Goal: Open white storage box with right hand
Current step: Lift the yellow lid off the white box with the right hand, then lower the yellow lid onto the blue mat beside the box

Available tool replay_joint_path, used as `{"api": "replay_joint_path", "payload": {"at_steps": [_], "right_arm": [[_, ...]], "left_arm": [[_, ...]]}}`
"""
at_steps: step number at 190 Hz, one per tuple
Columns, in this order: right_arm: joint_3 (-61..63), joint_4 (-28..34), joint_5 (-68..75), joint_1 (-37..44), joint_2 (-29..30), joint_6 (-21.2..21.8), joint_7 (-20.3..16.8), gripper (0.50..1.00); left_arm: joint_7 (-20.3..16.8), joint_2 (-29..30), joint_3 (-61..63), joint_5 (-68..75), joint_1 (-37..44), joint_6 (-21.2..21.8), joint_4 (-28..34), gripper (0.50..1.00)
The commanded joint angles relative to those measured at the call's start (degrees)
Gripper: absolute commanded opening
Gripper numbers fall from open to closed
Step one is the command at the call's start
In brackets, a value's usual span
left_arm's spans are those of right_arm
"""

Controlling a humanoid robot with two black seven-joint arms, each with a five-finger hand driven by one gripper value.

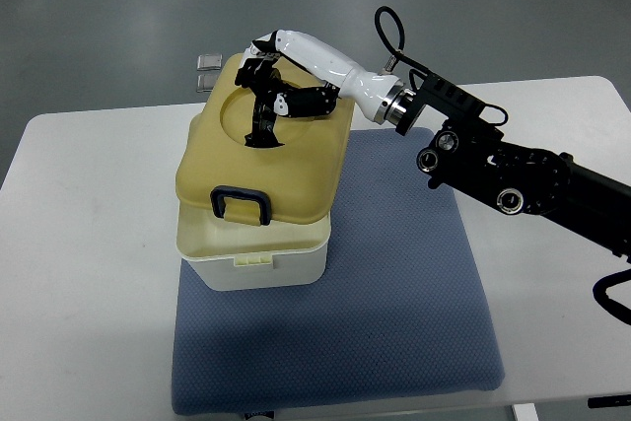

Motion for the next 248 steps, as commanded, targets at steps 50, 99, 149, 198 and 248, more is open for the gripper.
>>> {"api": "replay_joint_path", "payload": {"at_steps": [50,99,149,198,248], "right_arm": [[5.3,1.2,1.6,-1.6,-7.5,1.0,0.2,0.500],[8.6,0.7,4.4,-4.7,-14.5,2.9,0.2,0.500],[8.6,0.7,6.3,-8.3,-21.7,2.8,0.2,0.500],[7.6,0.8,6.3,-11.6,-25.9,2.8,0.1,0.500],[5.5,0.9,5.8,-13.8,-27.1,2.9,-0.9,0.500]], "left_arm": [[0.0,0.0,0.0,0.0,0.0,0.0,0.0,1.000],[0.0,0.0,0.0,0.0,-0.1,0.0,0.0,1.000],[0.0,0.0,0.0,0.0,-0.1,0.0,0.0,1.000],[0.0,0.0,0.0,0.0,-0.1,0.0,0.0,1.000],[0.0,0.0,-0.1,0.0,-0.1,0.0,0.0,1.000]]}}
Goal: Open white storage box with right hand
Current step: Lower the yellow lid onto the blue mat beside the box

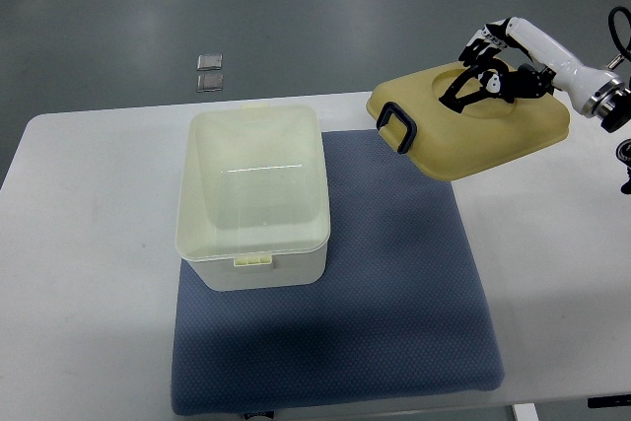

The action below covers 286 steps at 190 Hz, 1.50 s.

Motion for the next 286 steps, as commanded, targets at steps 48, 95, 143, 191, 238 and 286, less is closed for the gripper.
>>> {"api": "replay_joint_path", "payload": {"at_steps": [48,95,143,191,238,286], "right_arm": [[-6.4,0.0,-0.2,-0.7,-0.7,0.1,-0.4,0.500],[-9.9,0.0,-0.1,-1.5,-0.2,0.2,-1.3,0.500],[-10.7,0.0,-0.2,-2.9,1.3,0.1,-3.3,0.507],[-11.8,0.1,-0.4,-3.8,3.5,-0.1,-4.4,0.519],[-14.1,0.1,-0.9,-4.1,6.1,-0.6,-4.4,0.529],[-13.9,2.0,-0.8,-3.5,5.8,-1.9,-5.9,0.529]], "left_arm": [[0.0,0.0,0.0,0.0,0.0,0.0,-0.1,1.000],[0.0,0.0,0.0,0.0,0.0,0.0,-0.1,1.000],[0.0,0.0,0.0,0.0,0.0,0.0,-0.1,1.000],[0.0,0.0,0.0,0.0,0.0,0.0,-0.1,1.000],[0.0,0.0,-0.1,0.0,0.0,0.0,-0.1,1.000],[0.0,0.0,0.0,0.0,0.0,0.0,-0.1,1.000]]}}
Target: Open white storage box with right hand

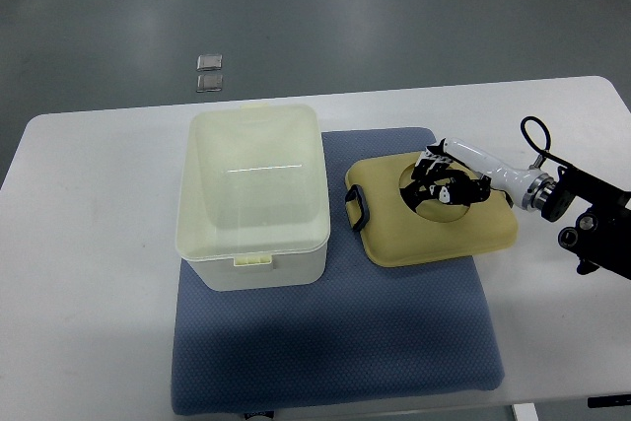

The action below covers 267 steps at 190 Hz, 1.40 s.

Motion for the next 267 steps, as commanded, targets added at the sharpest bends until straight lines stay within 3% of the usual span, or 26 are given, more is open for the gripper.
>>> {"api": "replay_joint_path", "payload": {"at_steps": [1,102,115,119,122,123,124,128,141,267], "right_arm": [[0.1,1.0,0.1,0.6,-0.4,-0.1,-0.9,0.529],[0.2,1.5,0.2,-0.1,0.4,-0.1,-1.0,0.539],[0.0,1.4,-0.1,-0.2,0.5,-0.5,-1.0,0.615],[0.0,1.4,-0.2,-0.3,0.5,-0.6,-1.0,0.674],[0.0,1.4,-0.3,-0.3,0.5,-0.7,-0.9,0.749],[0.0,1.4,-0.3,-0.3,0.5,-0.7,-0.9,0.750],[-0.1,1.4,-0.4,-0.3,0.4,-0.7,-0.9,0.786],[-0.1,1.4,-0.5,-0.3,0.4,-0.7,-0.8,0.839],[-0.3,1.4,-1.1,-0.2,0.2,-0.5,-0.7,0.899],[-1.1,6.4,-2.3,1.0,-7.9,-0.2,-0.5,0.909]], "left_arm": [[0.0,0.0,0.1,0.0,0.0,0.0,0.0,1.000],[0.0,0.0,0.0,0.0,0.0,0.0,-0.1,1.000],[0.0,0.0,0.0,0.0,0.0,0.0,-0.1,1.000],[0.0,0.0,0.0,0.0,0.0,0.0,-0.1,1.000],[0.0,0.0,0.0,0.0,0.0,0.0,-0.1,1.000],[0.0,0.0,0.0,0.0,0.0,0.0,-0.1,1.000],[0.0,0.0,0.0,0.0,0.0,0.0,-0.1,1.000],[0.0,0.0,0.0,0.0,0.0,0.0,-0.1,1.000],[0.0,0.0,0.0,0.0,0.0,0.0,0.0,1.000],[0.0,0.0,-0.1,0.0,0.0,0.0,0.0,1.000]]}}
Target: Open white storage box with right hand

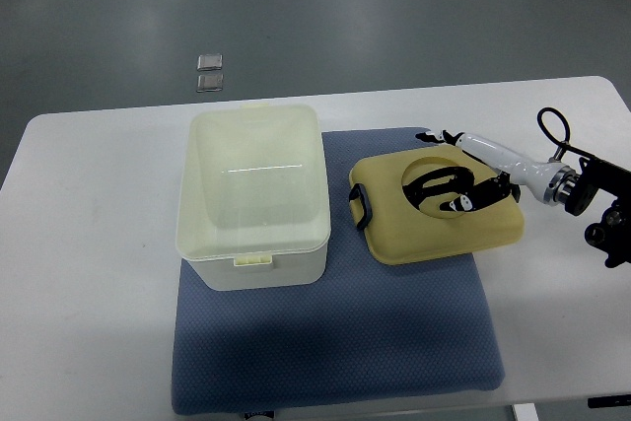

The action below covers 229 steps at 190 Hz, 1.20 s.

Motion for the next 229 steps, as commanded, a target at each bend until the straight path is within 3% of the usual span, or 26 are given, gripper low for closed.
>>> {"api": "replay_joint_path", "payload": {"at_steps": [1,71,101,165,229], "right_arm": [[0.2,0.5,0.0,0.1,-0.7,0.0,0.0,0.909],[2.9,0.4,4.4,2.2,-2.5,0.5,0.0,0.909],[8.2,-1.2,17.1,3.3,-2.7,5.5,-0.6,0.909],[14.0,-10.9,44.0,2.9,3.9,4.6,-2.5,0.909],[16.0,-13.2,68.1,2.5,4.6,5.0,-3.9,0.911]], "left_arm": [[0.0,0.0,-0.1,0.0,0.0,0.0,0.0,1.000],[0.0,0.0,-0.1,0.0,0.0,0.0,-0.1,1.000],[0.0,0.0,-0.1,0.0,0.0,0.0,-0.1,1.000],[0.0,0.0,0.0,0.0,0.0,0.0,-0.2,1.000],[0.0,0.0,-0.2,0.0,0.0,0.0,-0.4,1.000]]}}
